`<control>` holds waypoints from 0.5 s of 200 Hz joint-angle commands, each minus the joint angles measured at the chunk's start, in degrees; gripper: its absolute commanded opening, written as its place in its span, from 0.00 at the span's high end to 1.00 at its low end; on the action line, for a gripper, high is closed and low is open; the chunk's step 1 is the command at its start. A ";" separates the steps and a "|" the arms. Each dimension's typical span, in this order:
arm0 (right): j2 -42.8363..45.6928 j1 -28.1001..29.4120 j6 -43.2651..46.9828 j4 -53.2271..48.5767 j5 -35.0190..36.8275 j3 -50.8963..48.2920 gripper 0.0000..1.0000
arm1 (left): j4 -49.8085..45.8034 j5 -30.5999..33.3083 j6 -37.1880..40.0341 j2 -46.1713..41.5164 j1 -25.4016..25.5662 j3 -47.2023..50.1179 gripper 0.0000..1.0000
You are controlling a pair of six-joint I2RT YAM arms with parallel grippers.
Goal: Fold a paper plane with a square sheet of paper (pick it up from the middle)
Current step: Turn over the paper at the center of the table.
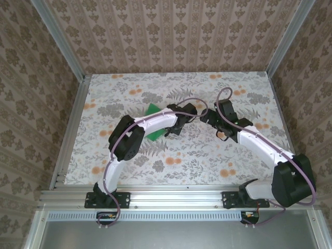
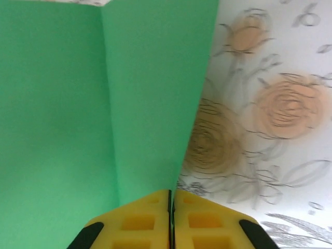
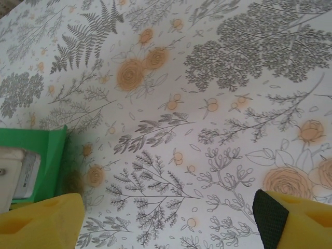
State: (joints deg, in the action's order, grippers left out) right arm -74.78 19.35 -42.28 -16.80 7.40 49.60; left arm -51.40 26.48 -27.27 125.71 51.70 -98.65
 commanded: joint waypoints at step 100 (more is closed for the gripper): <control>0.35 -1.67 -0.34 3.66 -7.93 -1.61 0.13 | 10.58 -32.60 -0.36 -20.10 -2.43 5.21 0.48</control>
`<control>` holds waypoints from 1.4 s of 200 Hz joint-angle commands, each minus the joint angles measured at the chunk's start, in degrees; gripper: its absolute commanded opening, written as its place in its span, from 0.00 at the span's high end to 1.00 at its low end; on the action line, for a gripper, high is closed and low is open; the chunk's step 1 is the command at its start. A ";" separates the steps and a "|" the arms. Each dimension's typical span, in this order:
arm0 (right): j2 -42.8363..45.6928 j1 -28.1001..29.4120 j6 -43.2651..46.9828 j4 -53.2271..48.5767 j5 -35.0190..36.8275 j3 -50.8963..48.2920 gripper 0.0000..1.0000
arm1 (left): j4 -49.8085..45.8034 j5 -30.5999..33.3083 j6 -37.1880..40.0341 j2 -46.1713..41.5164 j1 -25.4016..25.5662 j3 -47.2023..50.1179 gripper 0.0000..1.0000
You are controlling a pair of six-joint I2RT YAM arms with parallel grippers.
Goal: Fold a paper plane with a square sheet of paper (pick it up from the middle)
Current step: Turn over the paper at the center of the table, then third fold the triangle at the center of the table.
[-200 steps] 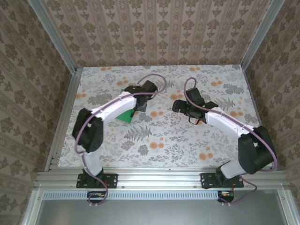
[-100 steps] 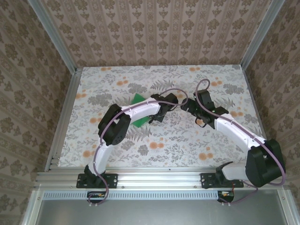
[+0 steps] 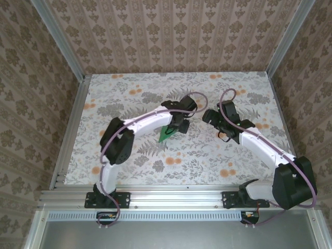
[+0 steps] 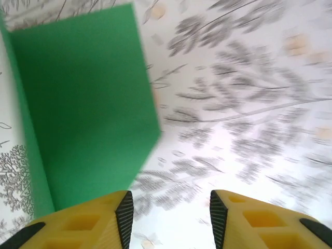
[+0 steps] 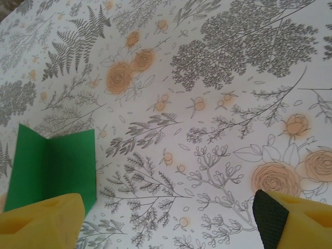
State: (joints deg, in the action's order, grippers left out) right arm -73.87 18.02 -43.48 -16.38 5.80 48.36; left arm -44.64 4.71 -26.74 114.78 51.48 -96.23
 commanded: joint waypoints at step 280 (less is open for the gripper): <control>-26.70 13.85 -13.50 19.42 -27.24 2.57 0.24 | 29.75 -33.15 -15.01 -5.85 -22.66 32.77 0.73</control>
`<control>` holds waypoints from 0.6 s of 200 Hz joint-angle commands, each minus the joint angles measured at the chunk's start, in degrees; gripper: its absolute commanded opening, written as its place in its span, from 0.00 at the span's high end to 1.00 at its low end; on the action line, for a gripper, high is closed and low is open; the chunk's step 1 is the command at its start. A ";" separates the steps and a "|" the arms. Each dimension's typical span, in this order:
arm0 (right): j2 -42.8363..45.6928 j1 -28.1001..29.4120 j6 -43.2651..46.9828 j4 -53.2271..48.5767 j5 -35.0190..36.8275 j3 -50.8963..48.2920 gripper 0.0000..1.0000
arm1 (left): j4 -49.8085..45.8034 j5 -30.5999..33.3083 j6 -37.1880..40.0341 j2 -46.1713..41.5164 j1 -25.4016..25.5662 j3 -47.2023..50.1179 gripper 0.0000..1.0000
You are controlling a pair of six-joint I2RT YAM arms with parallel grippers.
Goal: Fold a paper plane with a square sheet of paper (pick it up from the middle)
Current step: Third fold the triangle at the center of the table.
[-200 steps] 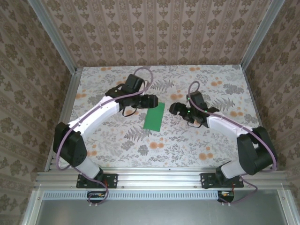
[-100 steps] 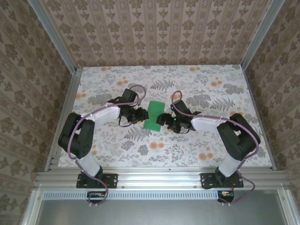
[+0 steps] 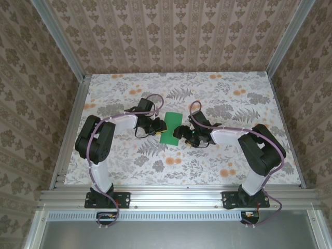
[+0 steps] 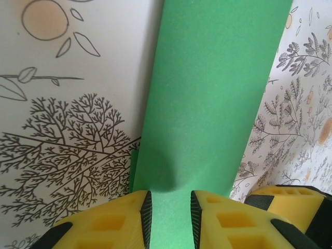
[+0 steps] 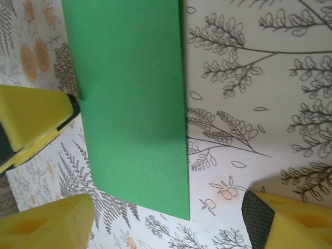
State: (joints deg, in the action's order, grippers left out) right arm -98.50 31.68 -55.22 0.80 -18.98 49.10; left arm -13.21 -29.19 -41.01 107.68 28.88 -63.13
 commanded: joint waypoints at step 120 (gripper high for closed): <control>-5.93 1.19 -7.46 4.63 -11.07 3.47 0.36 | -7.38 4.76 -0.45 3.77 0.38 -1.72 0.78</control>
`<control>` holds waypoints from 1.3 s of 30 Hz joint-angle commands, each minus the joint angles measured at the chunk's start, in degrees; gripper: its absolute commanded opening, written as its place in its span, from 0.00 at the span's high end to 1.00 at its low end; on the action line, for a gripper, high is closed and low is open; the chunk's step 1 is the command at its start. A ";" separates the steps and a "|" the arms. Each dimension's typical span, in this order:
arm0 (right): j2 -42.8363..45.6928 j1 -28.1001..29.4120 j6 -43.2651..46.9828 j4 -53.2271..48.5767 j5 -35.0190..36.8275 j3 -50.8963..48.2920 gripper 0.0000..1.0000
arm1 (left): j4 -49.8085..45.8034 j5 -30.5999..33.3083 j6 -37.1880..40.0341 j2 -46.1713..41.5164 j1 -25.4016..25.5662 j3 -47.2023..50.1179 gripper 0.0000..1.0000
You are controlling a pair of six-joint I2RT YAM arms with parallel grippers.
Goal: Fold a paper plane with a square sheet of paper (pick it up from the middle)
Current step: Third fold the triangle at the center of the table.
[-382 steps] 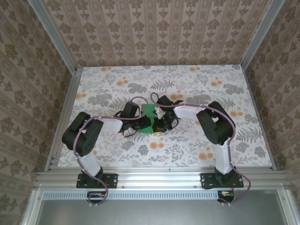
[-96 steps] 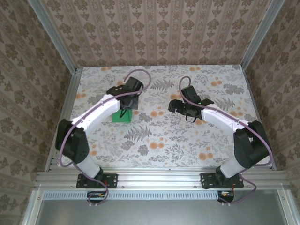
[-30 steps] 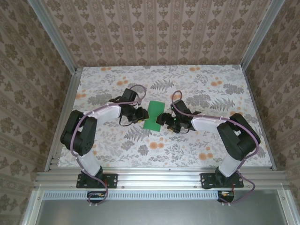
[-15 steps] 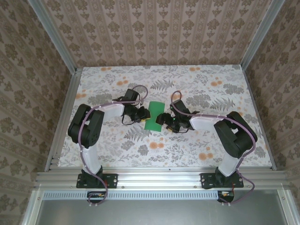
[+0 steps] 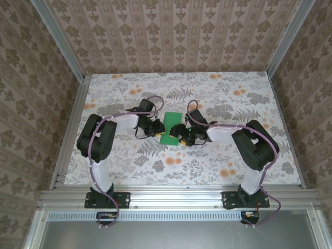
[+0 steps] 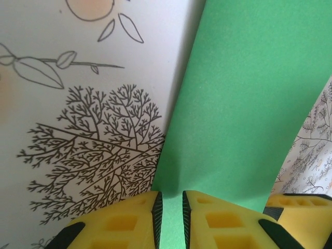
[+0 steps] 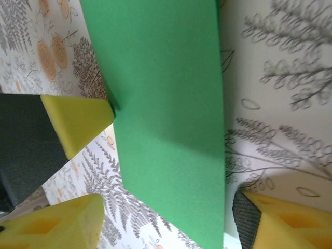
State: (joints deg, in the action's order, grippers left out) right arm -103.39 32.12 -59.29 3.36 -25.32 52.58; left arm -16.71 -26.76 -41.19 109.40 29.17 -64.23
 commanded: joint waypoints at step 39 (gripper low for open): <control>3.32 0.84 6.26 -16.57 -1.86 1.42 1.00 | 12.13 -7.52 -1.73 -5.85 0.21 3.35 0.64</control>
State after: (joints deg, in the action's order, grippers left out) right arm -100.49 32.91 -58.94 -3.92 -25.54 51.16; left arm -9.30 -31.51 -42.37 104.92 29.21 -60.80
